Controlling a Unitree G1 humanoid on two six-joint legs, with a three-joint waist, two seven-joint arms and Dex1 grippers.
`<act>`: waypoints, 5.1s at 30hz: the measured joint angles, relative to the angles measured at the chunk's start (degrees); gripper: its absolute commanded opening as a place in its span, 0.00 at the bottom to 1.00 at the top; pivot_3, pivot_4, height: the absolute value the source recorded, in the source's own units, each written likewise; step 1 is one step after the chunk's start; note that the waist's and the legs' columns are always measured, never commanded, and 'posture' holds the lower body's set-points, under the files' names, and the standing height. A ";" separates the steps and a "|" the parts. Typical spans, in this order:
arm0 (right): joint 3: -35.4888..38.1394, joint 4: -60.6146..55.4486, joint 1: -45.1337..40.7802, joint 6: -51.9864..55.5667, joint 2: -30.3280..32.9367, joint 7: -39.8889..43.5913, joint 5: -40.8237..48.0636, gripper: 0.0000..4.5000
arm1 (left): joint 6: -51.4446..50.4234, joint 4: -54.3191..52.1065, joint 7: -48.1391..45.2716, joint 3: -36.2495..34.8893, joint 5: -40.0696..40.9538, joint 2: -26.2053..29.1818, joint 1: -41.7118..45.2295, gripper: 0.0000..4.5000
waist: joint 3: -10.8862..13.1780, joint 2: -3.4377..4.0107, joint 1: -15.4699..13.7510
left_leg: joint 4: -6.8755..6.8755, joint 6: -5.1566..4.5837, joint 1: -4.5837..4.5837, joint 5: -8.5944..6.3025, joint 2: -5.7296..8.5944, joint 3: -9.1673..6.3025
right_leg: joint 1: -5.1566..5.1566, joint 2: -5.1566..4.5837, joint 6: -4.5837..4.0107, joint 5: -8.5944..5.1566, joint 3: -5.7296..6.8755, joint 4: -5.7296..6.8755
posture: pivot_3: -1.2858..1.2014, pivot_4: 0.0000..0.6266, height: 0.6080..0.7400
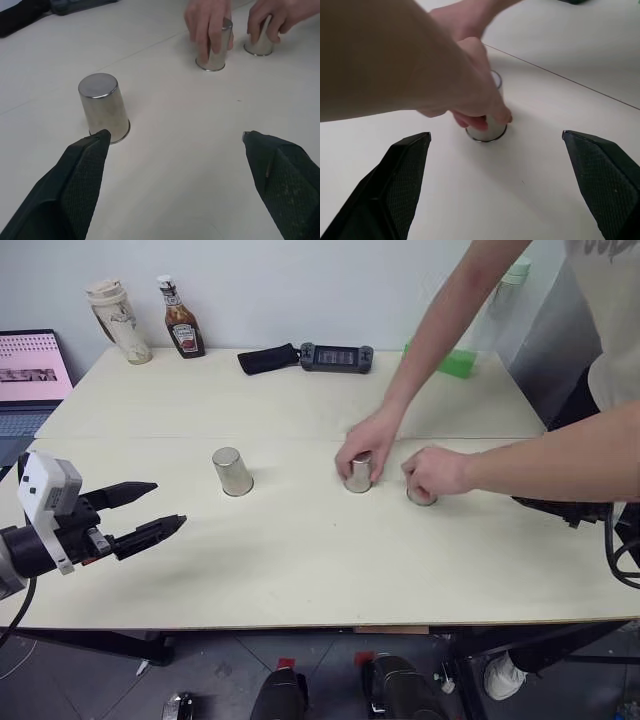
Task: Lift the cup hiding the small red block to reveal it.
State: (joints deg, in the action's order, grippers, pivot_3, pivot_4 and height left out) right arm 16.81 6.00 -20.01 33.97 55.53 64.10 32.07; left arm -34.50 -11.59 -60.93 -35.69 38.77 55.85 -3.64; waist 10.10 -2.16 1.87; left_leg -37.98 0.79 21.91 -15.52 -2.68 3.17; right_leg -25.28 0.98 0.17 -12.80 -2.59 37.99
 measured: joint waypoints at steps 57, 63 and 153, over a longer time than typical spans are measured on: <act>-27.74 9.63 -30.65 1.99 -43.82 -33.19 -20.39 0.99 | 2.52 -10.02 16.59 24.27 -9.15 -15.70 10.54 1.00 | -0.06 -0.09 0.00 | -0.02 0.02 0.22 0.00 0.04 -0.14 | -0.07 -0.02 -0.09 0.26 0.00 0.01 | 0.52 0.24 1.00; -27.82 11.48 -30.63 1.72 -44.98 -34.13 -21.97 0.99 | 2.52 -10.03 16.57 24.31 -9.31 -15.75 10.50 1.00 | -0.06 -0.09 0.07 | -0.02 0.01 0.21 0.01 0.02 -0.16 | -0.07 -0.02 -0.02 0.23 0.01 0.03 | 0.52 0.24 1.00; -22.08 -21.09 -26.10 24.58 -31.67 -27.91 -9.60 0.99 | 3.70 -6.84 14.03 27.46 -10.87 -15.44 12.57 1.00 | -0.03 -0.04 0.03 | -0.09 0.01 0.67 0.02 0.03 -1.20 | -0.22 0.17 0.04 0.06 0.29 -0.01 | 0.52 0.24 1.00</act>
State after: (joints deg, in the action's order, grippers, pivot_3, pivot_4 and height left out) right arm -5.27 -15.09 -46.11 58.55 23.86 36.19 22.46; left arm -30.79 -18.43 -46.91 -8.23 27.90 40.41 8.92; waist 10.07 -2.20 1.89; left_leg -38.07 0.80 22.59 -15.50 -2.66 1.98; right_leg -25.50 1.15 0.21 -12.74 -2.30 37.97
